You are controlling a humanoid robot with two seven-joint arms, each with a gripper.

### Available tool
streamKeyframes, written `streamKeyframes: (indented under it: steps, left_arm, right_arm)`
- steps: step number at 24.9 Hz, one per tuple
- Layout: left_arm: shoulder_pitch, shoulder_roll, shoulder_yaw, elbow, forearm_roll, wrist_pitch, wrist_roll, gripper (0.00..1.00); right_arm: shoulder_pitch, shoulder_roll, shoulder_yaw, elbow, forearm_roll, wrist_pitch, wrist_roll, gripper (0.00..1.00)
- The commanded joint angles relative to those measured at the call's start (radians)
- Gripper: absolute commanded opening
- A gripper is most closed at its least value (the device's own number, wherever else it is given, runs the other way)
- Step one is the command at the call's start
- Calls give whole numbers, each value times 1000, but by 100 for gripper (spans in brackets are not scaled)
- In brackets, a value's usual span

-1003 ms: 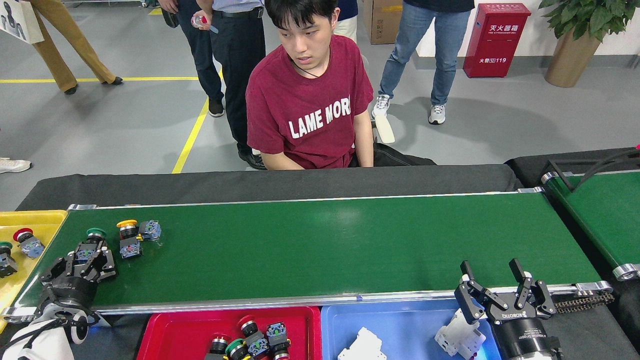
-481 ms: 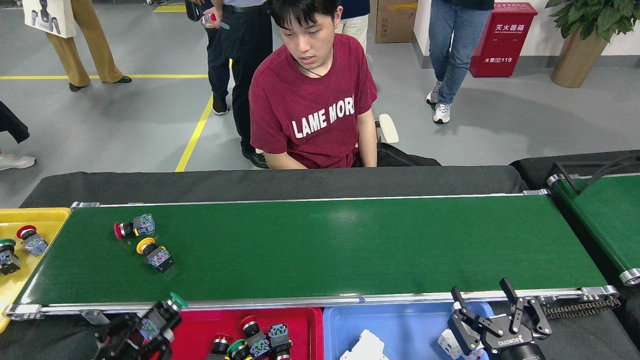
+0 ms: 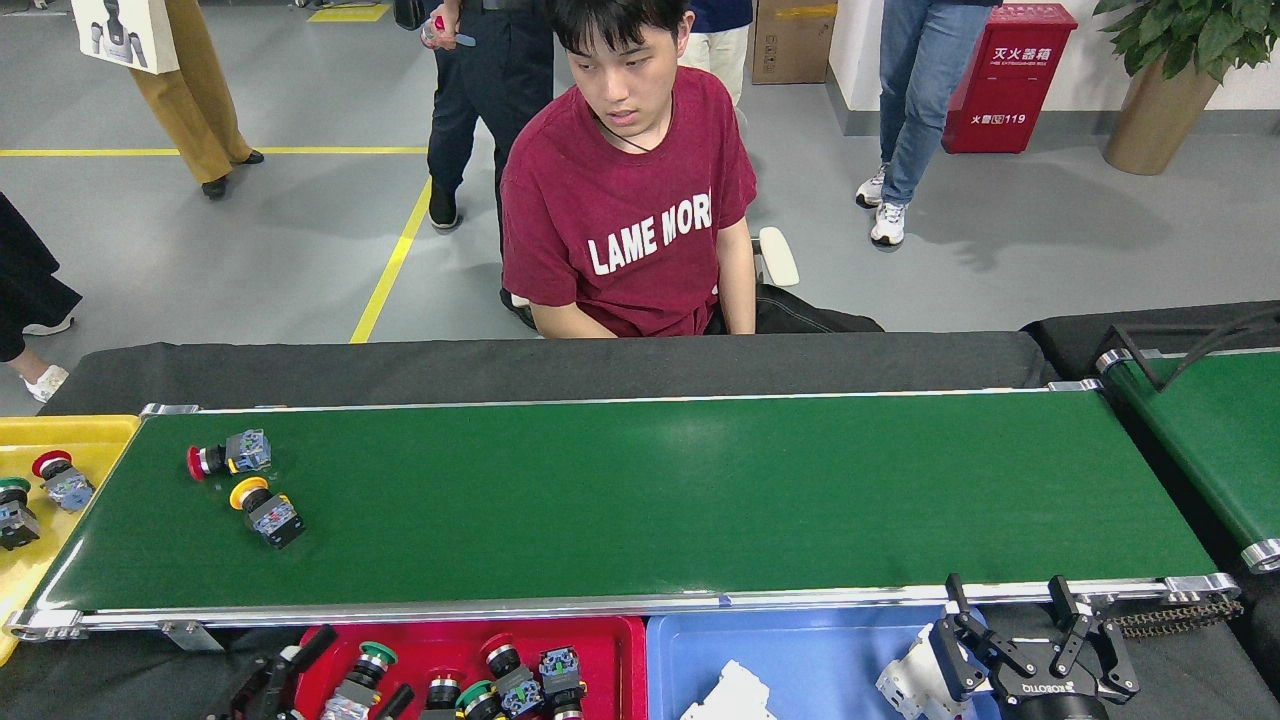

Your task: Pick switch part from conveyor to tray

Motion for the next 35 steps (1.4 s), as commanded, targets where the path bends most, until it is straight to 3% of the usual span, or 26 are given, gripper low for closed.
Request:
streamKeyframes:
  steps: [1,9,14,22,25,32,34,35]
  left_arm:
    - [-16,8,10,13,6,210,2,100]
    - [-65,23,30,86,63,196,-81,100]
    - [-261,55,53,215,65,193,-250,100]
    - [-534,143,51,628,60,196,-253,100]
    - [-586,189,46,718,60,204,-251,100]
    - [-628,184,40,809,58,196,-248,100]
    - [-641,181,42,843,58,194,-241,94]
    - [-658,176,40,863,58,194,-239,79]
  right_arm:
    - [-18,0,-1,-15,-1,1,-5,98]
    - [-18,6,4,-36,-1,-40,-3,99]
    - [-9,3,4,-33,-13,-71,4,99]
    - [-13,15,10,-33,-56,-109,57,99]
    - [-16,15,10,-33,-58,-117,58,99]
    - [-12,26,13,-33,-59,-121,53,99]
    - [-15,26,13,-33,-59,-126,52,99]
    - [-18,26,13,-33,-59,-132,52,99]
